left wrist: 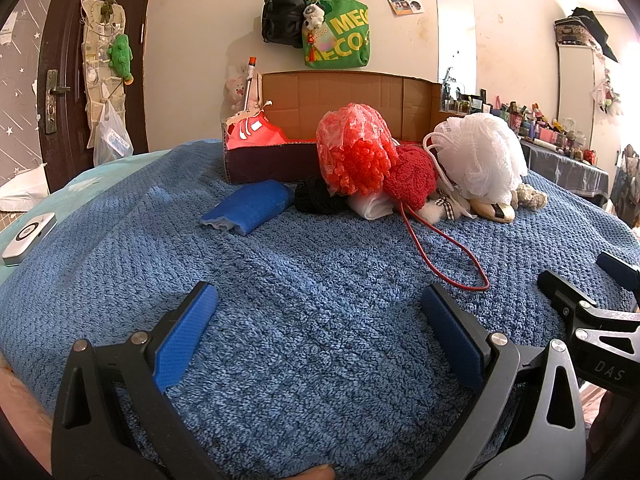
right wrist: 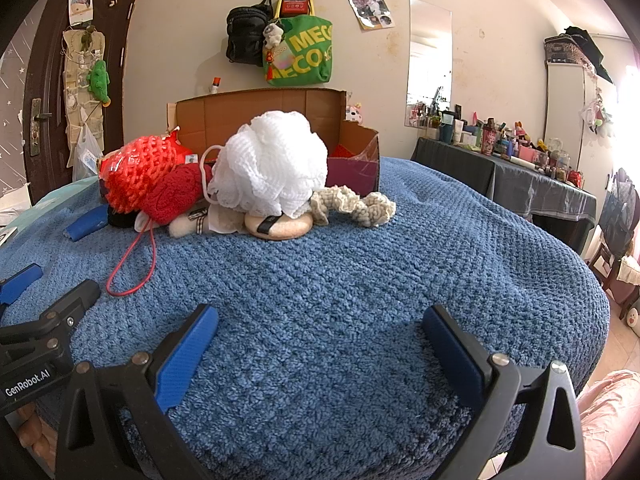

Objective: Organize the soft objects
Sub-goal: 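Grasp the red mesh pouf with the left tool while the right tool grasps the white mesh pouf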

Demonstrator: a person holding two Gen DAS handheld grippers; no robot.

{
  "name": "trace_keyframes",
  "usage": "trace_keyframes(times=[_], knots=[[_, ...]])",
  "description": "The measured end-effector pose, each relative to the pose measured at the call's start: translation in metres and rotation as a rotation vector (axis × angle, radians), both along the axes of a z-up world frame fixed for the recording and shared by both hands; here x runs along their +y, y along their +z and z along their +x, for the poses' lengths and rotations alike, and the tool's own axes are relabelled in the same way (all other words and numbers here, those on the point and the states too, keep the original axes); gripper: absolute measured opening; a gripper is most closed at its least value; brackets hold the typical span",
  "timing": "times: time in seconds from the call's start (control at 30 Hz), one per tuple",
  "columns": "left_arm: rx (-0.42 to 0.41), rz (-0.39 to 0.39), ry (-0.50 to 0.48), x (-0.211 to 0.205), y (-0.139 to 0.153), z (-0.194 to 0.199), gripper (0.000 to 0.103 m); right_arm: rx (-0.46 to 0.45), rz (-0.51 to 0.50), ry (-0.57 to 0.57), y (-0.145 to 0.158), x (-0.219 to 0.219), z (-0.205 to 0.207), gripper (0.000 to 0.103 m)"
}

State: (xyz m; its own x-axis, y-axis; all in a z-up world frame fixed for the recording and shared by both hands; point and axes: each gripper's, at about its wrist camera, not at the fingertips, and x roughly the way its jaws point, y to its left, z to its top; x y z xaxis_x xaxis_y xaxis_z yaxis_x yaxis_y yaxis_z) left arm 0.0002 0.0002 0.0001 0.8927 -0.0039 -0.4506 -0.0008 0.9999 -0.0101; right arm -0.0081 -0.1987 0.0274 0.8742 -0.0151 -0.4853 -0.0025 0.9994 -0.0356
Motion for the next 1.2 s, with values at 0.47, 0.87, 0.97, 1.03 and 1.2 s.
trace_keyframes(times=[0.47,0.87,0.97,1.03,1.2], knots=[[0.036,-0.037,-0.02,0.007,0.015,0.01,0.103,0.017,0.023,0.02,0.012,-0.003,0.011,0.103],[-0.029,-0.016,-0.039,0.012,0.059,0.033,0.103,-0.025,0.032,0.031,0.039,-0.001,0.034,0.103],[-0.032,-0.014,-0.053,0.013,0.068,0.044,0.103,-0.033,0.04,0.038,0.049,-0.001,0.045,0.103],[-0.02,-0.024,-0.072,0.015,0.073,0.053,0.103,-0.04,0.044,0.045,0.055,-0.003,0.052,0.103],[0.027,-0.049,-0.106,0.016,0.081,0.079,0.103,-0.024,0.066,0.071,0.066,-0.005,0.076,0.103]])
